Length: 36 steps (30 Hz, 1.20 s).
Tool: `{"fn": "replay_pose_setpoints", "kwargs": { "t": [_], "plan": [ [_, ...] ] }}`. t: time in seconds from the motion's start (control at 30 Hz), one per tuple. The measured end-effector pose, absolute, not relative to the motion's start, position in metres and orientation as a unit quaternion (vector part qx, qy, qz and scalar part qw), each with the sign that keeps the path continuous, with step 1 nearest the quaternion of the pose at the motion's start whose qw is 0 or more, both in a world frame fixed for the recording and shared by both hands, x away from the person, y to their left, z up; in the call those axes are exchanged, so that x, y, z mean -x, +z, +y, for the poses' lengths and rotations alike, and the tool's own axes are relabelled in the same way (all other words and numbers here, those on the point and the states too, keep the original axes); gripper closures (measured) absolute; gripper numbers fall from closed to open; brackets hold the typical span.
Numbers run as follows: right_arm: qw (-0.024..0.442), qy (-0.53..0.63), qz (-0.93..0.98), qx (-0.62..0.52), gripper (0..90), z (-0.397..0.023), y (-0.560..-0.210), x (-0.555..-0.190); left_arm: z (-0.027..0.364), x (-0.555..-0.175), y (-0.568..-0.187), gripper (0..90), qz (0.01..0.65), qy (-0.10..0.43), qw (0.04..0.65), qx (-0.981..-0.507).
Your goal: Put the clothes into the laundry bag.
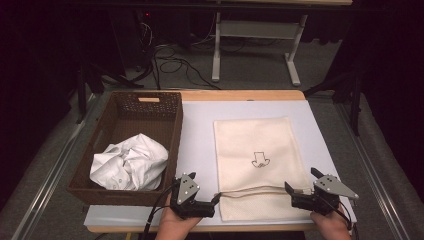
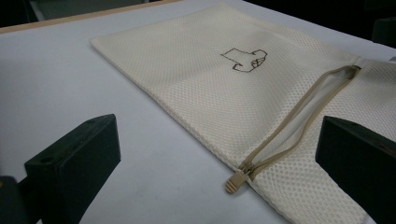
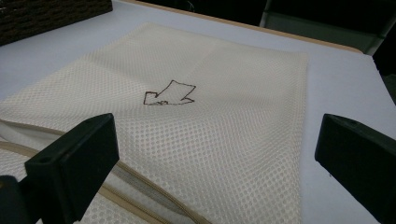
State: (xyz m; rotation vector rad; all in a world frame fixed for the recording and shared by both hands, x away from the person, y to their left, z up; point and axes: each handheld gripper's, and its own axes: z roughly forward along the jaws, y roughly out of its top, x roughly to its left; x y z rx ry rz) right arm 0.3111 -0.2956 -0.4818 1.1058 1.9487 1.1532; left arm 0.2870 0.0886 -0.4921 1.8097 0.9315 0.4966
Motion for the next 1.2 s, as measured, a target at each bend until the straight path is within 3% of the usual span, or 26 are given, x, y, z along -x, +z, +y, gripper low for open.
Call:
{"fn": "replay_pose_setpoints", "kwargs": {
  "t": [0.73, 1.2],
  "plan": [
    [0.318, 0.443, 0.732, -0.407, 0.1, -0.297, -0.483, -0.311, 0.083, -0.281, -0.474, 0.6, 0.358, 0.206, 0.502, -0.76],
    [0.319, 0.443, 0.732, -0.407, 0.1, -0.298, -0.484, -0.312, 0.107, -0.268, -0.436, 0.7, 0.352, 0.225, 0.518, -0.747]
  ]
}}
